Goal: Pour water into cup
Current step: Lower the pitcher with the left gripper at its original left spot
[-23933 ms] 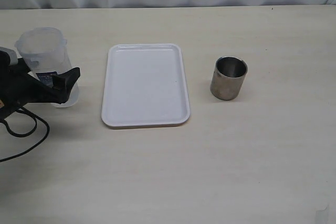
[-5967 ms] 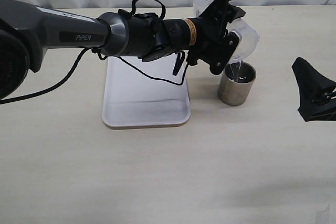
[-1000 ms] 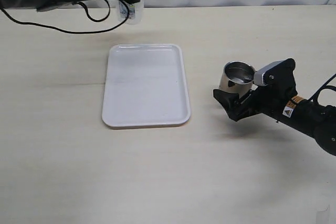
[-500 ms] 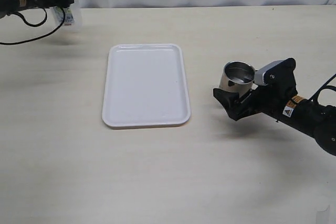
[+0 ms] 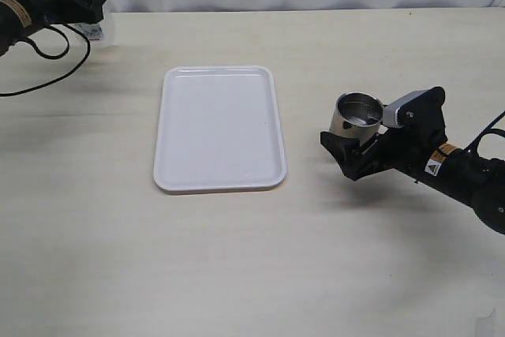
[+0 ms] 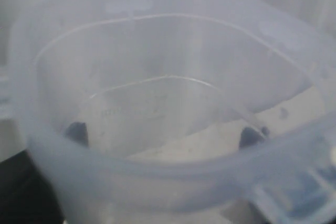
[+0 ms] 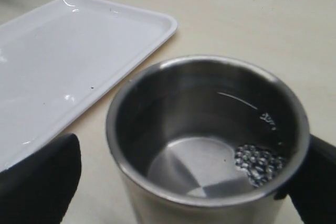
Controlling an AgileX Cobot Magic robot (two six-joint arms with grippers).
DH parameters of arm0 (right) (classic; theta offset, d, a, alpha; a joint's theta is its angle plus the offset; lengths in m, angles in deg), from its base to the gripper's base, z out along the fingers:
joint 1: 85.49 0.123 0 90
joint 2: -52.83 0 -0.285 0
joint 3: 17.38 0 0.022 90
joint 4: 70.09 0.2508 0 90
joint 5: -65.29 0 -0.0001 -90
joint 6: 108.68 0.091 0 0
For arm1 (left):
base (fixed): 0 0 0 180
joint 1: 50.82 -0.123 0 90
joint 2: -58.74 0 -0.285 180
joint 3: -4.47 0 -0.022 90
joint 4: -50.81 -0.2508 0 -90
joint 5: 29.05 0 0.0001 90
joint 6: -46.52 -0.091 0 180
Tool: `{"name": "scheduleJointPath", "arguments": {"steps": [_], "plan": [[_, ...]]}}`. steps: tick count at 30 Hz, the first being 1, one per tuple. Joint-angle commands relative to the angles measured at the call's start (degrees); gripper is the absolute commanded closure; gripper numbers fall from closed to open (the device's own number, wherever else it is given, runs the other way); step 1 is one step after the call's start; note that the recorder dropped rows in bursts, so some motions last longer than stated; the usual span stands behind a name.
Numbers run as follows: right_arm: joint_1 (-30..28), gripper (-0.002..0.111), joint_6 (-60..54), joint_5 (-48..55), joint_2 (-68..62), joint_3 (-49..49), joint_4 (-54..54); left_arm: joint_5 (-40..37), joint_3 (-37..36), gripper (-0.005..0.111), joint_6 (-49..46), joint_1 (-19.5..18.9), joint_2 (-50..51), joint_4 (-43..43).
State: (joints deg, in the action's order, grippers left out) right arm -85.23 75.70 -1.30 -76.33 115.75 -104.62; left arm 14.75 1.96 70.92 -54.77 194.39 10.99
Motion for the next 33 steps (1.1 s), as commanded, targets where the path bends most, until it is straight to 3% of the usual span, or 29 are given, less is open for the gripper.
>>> {"name": "scheduleJointPath", "arguments": {"steps": [1,17,26,29,33], "plan": [[-0.15,0.015,0.59,-0.93,-0.07,0.31,-0.4,0.84,-1.1,0.107,-0.6,0.01,-0.36,1.41],[-0.15,0.015,0.86,-1.15,-0.07,0.31,-0.4,-4.37,-1.39,0.107,-0.11,0.01,-0.25,-1.43],[-0.15,0.015,0.86,-1.15,-0.07,0.31,-0.4,-2.62,-1.39,0.107,3.09,0.01,2.71,-1.29],[-0.15,0.015,0.86,-1.15,-0.07,0.31,-0.4,-1.11,-1.39,0.099,2.98,0.01,3.5,-1.02],[-0.15,0.015,0.86,-1.15,-0.07,0.31,-0.4,1.31,-1.39,0.072,2.98,0.01,3.5,-1.02]]}}
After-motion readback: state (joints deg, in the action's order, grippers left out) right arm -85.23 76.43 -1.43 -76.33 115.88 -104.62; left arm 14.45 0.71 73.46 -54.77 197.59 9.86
